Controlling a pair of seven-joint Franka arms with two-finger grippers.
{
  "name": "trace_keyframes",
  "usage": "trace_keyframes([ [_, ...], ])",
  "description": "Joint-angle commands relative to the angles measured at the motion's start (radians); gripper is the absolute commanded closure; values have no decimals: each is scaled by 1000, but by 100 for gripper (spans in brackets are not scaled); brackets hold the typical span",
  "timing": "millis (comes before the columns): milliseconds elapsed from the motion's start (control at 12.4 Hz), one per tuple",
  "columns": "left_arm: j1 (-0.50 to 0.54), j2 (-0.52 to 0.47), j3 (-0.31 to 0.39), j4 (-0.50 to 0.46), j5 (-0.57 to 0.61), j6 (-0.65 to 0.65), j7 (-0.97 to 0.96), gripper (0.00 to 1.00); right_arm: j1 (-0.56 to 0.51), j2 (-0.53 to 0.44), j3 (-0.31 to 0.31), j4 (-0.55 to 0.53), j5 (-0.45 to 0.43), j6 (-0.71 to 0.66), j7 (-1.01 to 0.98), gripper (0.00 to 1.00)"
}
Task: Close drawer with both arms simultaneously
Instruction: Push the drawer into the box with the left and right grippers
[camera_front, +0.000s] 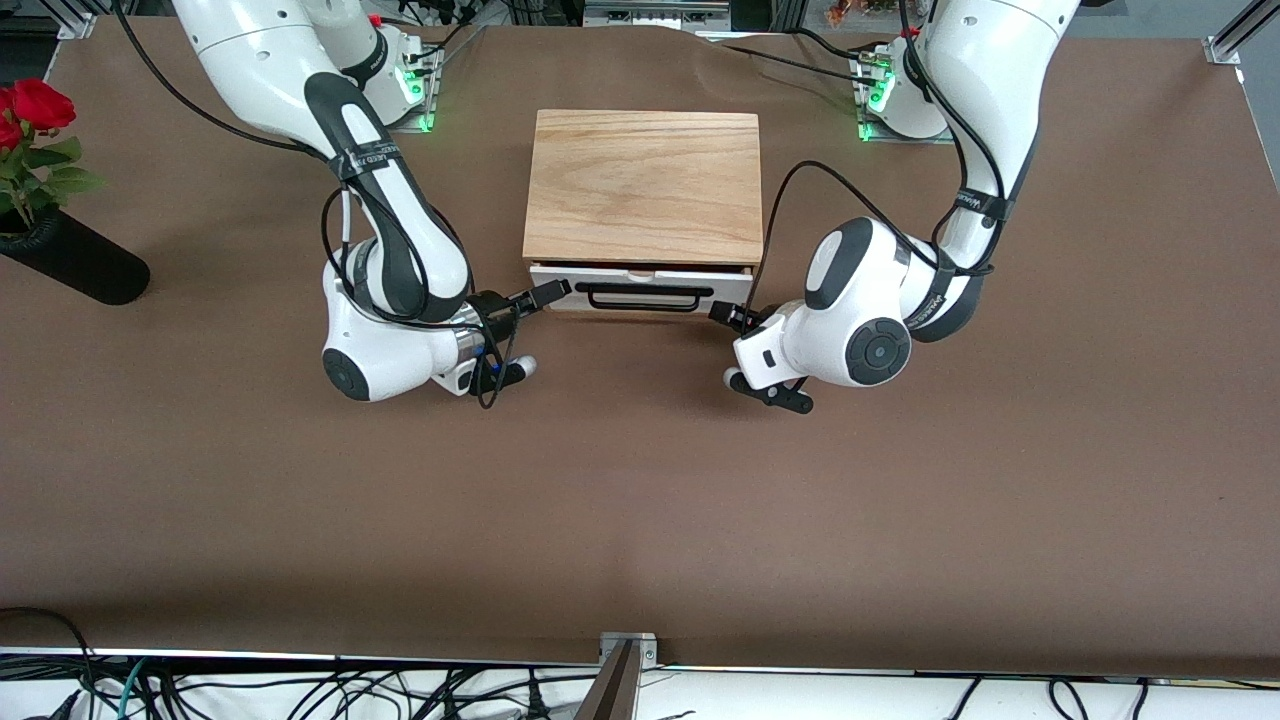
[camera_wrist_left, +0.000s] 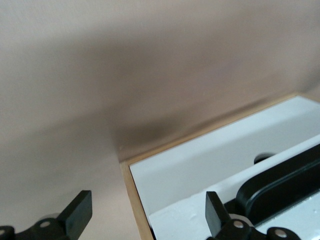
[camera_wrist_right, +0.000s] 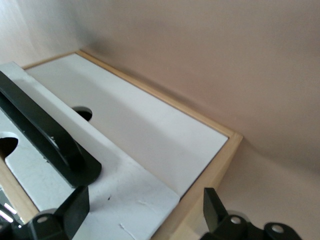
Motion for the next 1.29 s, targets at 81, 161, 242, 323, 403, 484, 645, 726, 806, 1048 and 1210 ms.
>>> trace_keyframes([
  [81,5,-25,-26,-32,-31,-101,5,0,1,-74,-9,-117,-3,-103,-35,0],
  [161,5,-25,-30,-35,-31,-104,5,0,1,-86,-9,-140,-3,-103,-35,0],
  [242,5,-25,-30,-38,-31,-109,5,0,1,-86,-9,-143,-3,-105,-34,0],
  [323,2,-24,-30,-43,-31,-113,5,0,1,-84,-11,-143,-3,-105,-32,0],
  [403,5,-25,-30,-53,-31,-115,5,0,-4,-81,-9,-137,-3,-103,-32,0],
  [484,5,-25,-30,-49,-31,-119,7,0,-9,-80,-11,-131,-3,-102,-32,0],
  [645,8,-25,-30,-43,-31,-121,5,0,-18,-75,-11,-91,-3,-94,-34,0],
  [726,9,-27,-30,-37,-31,-123,5,0,-22,-69,-11,-65,-5,-88,-35,0],
  [806,9,-30,-25,-28,-26,-121,7,0,-33,-52,-12,-33,-5,-82,-37,0],
  [1048,31,-30,9,46,-8,-120,8,0,-50,-34,-12,36,-18,-48,-37,0],
  [1210,63,-30,32,109,27,-120,16,0,-67,-35,-26,44,-11,-33,-37,0],
])
